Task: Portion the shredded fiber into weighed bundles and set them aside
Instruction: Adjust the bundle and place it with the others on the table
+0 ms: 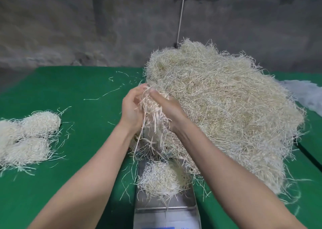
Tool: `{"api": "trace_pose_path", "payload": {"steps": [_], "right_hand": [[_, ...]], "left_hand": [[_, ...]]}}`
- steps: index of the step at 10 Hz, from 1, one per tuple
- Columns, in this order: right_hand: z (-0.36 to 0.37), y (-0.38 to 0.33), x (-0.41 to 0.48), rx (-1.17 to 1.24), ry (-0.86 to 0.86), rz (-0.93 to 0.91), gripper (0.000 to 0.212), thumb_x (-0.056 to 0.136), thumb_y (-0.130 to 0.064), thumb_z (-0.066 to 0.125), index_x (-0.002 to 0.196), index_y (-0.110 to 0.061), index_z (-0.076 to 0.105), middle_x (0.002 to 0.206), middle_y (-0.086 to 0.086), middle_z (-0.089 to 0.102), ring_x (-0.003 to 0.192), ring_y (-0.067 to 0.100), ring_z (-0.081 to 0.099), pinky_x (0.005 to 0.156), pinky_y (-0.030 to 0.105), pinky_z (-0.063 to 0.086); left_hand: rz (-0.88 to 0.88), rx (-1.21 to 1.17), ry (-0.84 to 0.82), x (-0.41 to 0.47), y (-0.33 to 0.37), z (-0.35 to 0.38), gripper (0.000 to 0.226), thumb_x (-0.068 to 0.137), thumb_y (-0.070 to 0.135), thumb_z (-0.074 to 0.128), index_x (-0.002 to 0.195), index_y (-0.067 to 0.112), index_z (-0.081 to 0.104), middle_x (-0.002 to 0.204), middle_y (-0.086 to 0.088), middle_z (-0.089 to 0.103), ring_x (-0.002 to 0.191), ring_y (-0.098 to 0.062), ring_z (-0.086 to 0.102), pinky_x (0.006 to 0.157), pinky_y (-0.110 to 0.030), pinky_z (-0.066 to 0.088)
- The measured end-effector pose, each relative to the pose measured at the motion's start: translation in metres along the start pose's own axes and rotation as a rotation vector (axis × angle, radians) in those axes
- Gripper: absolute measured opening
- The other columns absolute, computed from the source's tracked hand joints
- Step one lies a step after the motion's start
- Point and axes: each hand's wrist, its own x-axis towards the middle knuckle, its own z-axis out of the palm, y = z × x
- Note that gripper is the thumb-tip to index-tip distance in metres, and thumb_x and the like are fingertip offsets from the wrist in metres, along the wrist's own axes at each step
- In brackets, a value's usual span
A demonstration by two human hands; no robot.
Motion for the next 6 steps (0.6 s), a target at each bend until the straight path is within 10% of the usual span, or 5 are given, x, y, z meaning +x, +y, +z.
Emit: {"api": "trace_pose_path", "payload": {"steps": [1, 2, 3, 4, 6], "right_hand": [[-0.014, -0.022, -0.004, 0.594, -0.02, 0.104, 0.051, 0.077, -0.04, 0.073, 0.117, -0.011, 0.06, 0.1, 0.014, 0.069, 0.086, 0.025, 0.068, 0.079, 0.037, 0.056], [-0.007, -0.028, -0.005, 0.633, 0.064, -0.005, 0.043, 0.084, -0.037, 0.068, 0.116, -0.009, 0.06, 0.104, 0.012, 0.067, 0.09, 0.025, 0.066, 0.086, 0.042, 0.052], [-0.003, -0.013, -0.011, 0.083, 0.359, -0.336, 0.056, 0.088, -0.037, 0.062, 0.137, -0.029, 0.037, 0.126, -0.008, 0.052, 0.112, -0.004, 0.052, 0.091, 0.022, 0.043], [-0.007, 0.004, -0.027, -0.49, 0.197, -0.629, 0.028, 0.088, -0.019, 0.06, 0.115, -0.027, 0.055, 0.095, -0.02, 0.053, 0.08, -0.008, 0.056, 0.07, 0.022, 0.05], [-0.021, 0.019, -0.055, -1.208, -0.399, -0.475, 0.02, 0.089, -0.028, 0.062, 0.103, -0.02, 0.051, 0.103, 0.0, 0.045, 0.088, 0.007, 0.042, 0.082, 0.028, 0.039]], "left_hand": [[-0.128, 0.059, -0.09, 0.019, -0.008, -0.023, 0.052, 0.097, 0.047, 0.03, 0.138, 0.018, 0.043, 0.145, -0.012, 0.041, 0.134, -0.027, 0.037, 0.111, -0.046, 0.027], [-0.436, 0.109, -0.38, 0.019, -0.033, -0.038, 0.081, 0.072, 0.081, 0.034, 0.128, 0.026, 0.056, 0.143, -0.01, 0.043, 0.135, -0.041, 0.033, 0.101, -0.067, 0.031], [-0.672, -0.109, -0.531, 0.008, -0.053, -0.042, 0.11, 0.058, 0.088, 0.043, 0.146, 0.024, 0.029, 0.152, -0.024, 0.022, 0.135, -0.05, 0.025, 0.092, -0.072, 0.036], [-0.649, -0.219, -0.399, 0.011, -0.049, -0.042, 0.092, 0.067, 0.08, 0.051, 0.131, 0.013, 0.051, 0.135, -0.026, 0.049, 0.113, -0.049, 0.054, 0.084, -0.063, 0.046], [-0.473, 0.162, -0.063, 0.005, -0.056, -0.045, 0.053, 0.08, 0.057, 0.056, 0.091, 0.006, 0.066, 0.08, -0.013, 0.07, 0.071, -0.026, 0.068, 0.062, -0.033, 0.055]]}}
